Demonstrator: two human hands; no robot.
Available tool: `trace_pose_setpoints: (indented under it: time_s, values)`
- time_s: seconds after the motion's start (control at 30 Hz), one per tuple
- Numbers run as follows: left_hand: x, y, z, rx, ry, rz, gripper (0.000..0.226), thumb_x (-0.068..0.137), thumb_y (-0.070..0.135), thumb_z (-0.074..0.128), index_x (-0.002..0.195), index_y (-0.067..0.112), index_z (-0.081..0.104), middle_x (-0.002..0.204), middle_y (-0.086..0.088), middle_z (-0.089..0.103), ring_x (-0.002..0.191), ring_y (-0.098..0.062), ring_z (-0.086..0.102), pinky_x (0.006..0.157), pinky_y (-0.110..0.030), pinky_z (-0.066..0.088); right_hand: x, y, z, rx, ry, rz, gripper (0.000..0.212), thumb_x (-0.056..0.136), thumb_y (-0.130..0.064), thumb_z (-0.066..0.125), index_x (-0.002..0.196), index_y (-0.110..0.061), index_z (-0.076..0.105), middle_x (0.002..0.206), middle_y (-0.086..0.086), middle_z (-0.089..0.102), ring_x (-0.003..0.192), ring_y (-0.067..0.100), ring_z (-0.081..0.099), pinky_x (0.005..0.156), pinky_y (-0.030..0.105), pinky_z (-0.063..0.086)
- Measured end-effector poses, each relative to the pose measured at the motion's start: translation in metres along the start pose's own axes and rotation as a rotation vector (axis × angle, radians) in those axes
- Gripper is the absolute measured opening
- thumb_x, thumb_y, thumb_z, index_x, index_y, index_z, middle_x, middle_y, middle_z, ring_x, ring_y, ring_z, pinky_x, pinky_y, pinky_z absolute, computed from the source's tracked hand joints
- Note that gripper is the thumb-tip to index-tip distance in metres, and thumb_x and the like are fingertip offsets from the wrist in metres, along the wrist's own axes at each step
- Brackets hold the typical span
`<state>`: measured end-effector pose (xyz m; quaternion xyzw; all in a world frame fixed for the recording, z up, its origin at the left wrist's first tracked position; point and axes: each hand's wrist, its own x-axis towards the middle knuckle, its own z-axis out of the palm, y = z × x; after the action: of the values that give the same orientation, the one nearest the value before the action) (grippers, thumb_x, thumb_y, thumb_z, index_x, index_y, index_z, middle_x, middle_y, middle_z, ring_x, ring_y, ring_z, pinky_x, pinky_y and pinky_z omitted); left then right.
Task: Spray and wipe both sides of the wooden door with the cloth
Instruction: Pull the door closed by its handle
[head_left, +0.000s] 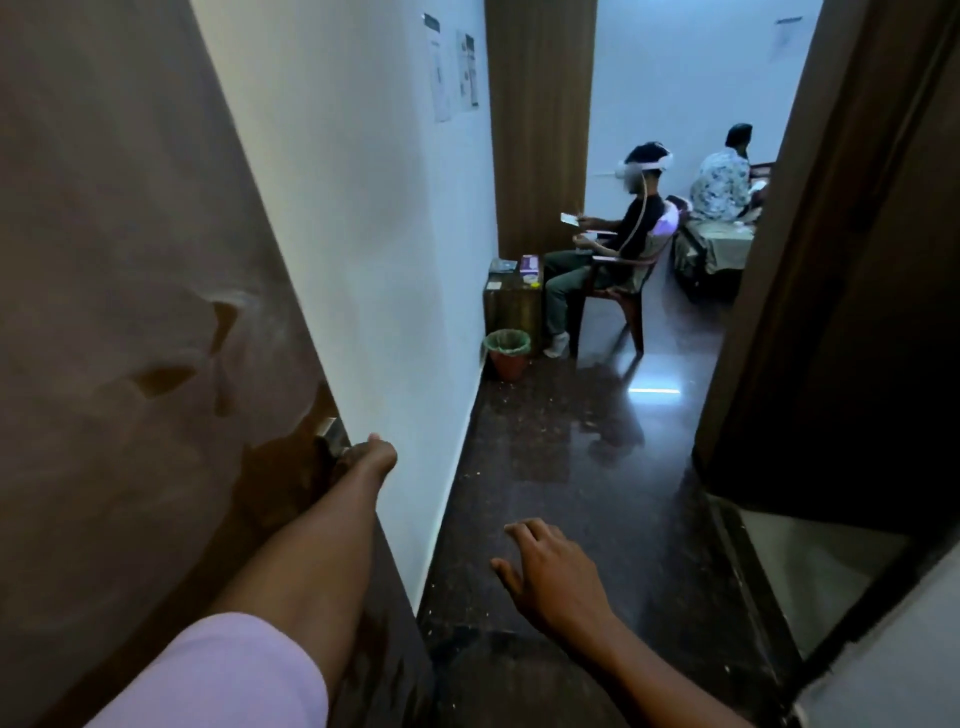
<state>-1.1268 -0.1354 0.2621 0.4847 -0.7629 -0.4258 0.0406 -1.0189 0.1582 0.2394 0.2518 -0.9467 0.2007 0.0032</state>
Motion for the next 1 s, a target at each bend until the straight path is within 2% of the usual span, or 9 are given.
trace_pose_setpoints:
  time_s: [0.03, 0.1, 0.17, 0.23, 0.33, 0.63, 0.73, 0.83, 1.0]
  values:
    - [-0.001, 0.003, 0.002, -0.118, 0.035, -0.038, 0.053, 0.092, 0.032, 0.05, 0.135, 0.002, 0.041, 0.154, -0.014, 0.024, 0.146, -0.028, 0.011, 0.118, -0.026, 0.004, 0.0, 0.007, 0.002, 0.007, -0.002, 0.018, 0.053, 0.099, -0.055, 0.044, 0.142, -0.024, 0.046, 0.141, -0.004, 0.05, 0.126, 0.015, 0.049, 0.1, 0.03, 0.044]
    - [-0.028, -0.003, -0.001, 0.083, 0.123, 0.023, 0.059, 0.094, 0.046, 0.039, 0.134, 0.002, 0.043, 0.143, -0.018, 0.042, 0.133, -0.035, 0.039, 0.11, -0.041, 0.029, -0.006, 0.018, 0.005, 0.026, -0.007, 0.05, 0.054, 0.099, -0.056, 0.043, 0.143, -0.025, 0.045, 0.142, -0.004, 0.05, 0.126, 0.013, 0.049, 0.101, 0.03, 0.044]
    - [-0.039, -0.016, -0.001, 0.166, 0.189, 0.084, 0.072, 0.094, 0.056, 0.023, 0.123, -0.003, 0.052, 0.128, -0.026, 0.052, 0.118, -0.043, 0.049, 0.098, -0.049, 0.038, -0.012, 0.025, 0.007, 0.039, -0.004, 0.075, 0.053, 0.099, -0.055, 0.043, 0.143, -0.025, 0.044, 0.142, -0.004, 0.049, 0.126, 0.013, 0.049, 0.101, 0.03, 0.044]
    - [-0.045, -0.026, 0.003, 0.128, 0.216, 0.126, 0.08, 0.093, 0.06, 0.02, 0.113, -0.008, 0.058, 0.119, -0.031, 0.056, 0.11, -0.046, 0.053, 0.094, -0.049, 0.041, -0.019, 0.027, 0.007, 0.056, 0.009, 0.093, 0.052, 0.1, -0.054, 0.043, 0.142, -0.025, 0.045, 0.141, -0.004, 0.049, 0.124, 0.013, 0.05, 0.101, 0.03, 0.045]
    - [-0.035, -0.037, 0.015, 0.041, 0.282, 0.187, 0.076, 0.095, 0.054, 0.026, 0.103, -0.013, 0.061, 0.11, -0.035, 0.059, 0.103, -0.049, 0.055, 0.092, -0.048, 0.042, -0.03, 0.032, 0.009, 0.061, 0.013, 0.097, 0.048, 0.1, -0.052, 0.045, 0.138, -0.025, 0.05, 0.137, -0.004, 0.053, 0.12, 0.014, 0.054, 0.096, 0.032, 0.048]
    - [-0.046, -0.039, 0.021, -0.074, 0.354, 0.276, 0.07, 0.097, 0.05, 0.028, 0.103, -0.011, 0.062, 0.106, -0.036, 0.061, 0.101, -0.049, 0.056, 0.089, -0.047, 0.042, -0.042, 0.05, 0.019, 0.073, 0.074, 0.203, 0.041, 0.099, -0.051, 0.048, 0.131, -0.027, 0.056, 0.128, -0.007, 0.058, 0.112, 0.009, 0.057, 0.087, 0.023, 0.044]
    - [-0.068, -0.038, 0.049, -0.094, 0.36, 0.296, 0.065, 0.096, 0.049, 0.035, 0.1, -0.009, 0.064, 0.101, -0.035, 0.064, 0.095, -0.048, 0.06, 0.082, -0.045, 0.045, -0.037, 0.046, 0.031, 0.087, 0.054, 0.239, 0.04, 0.099, -0.05, 0.048, 0.131, -0.028, 0.056, 0.127, -0.008, 0.058, 0.11, 0.007, 0.057, 0.086, 0.022, 0.046]
    - [-0.121, -0.039, 0.091, -0.135, 0.279, 0.339, 0.06, 0.094, 0.049, 0.041, 0.096, -0.005, 0.065, 0.097, -0.031, 0.067, 0.09, -0.045, 0.062, 0.074, -0.043, 0.046, -0.036, 0.045, 0.032, 0.03, 0.012, 0.242, 0.041, 0.099, -0.05, 0.049, 0.131, -0.026, 0.056, 0.126, -0.006, 0.059, 0.111, 0.01, 0.058, 0.088, 0.026, 0.048]
    - [-0.218, -0.05, 0.135, -0.173, 0.146, 0.471, 0.048, 0.092, 0.047, 0.047, 0.095, 0.003, 0.064, 0.091, -0.025, 0.069, 0.083, -0.042, 0.064, 0.064, -0.04, 0.045, -0.06, 0.059, 0.0, -0.081, 0.071, 0.268, 0.041, 0.098, -0.049, 0.051, 0.127, -0.023, 0.059, 0.122, -0.002, 0.061, 0.109, 0.018, 0.061, 0.087, 0.035, 0.051]
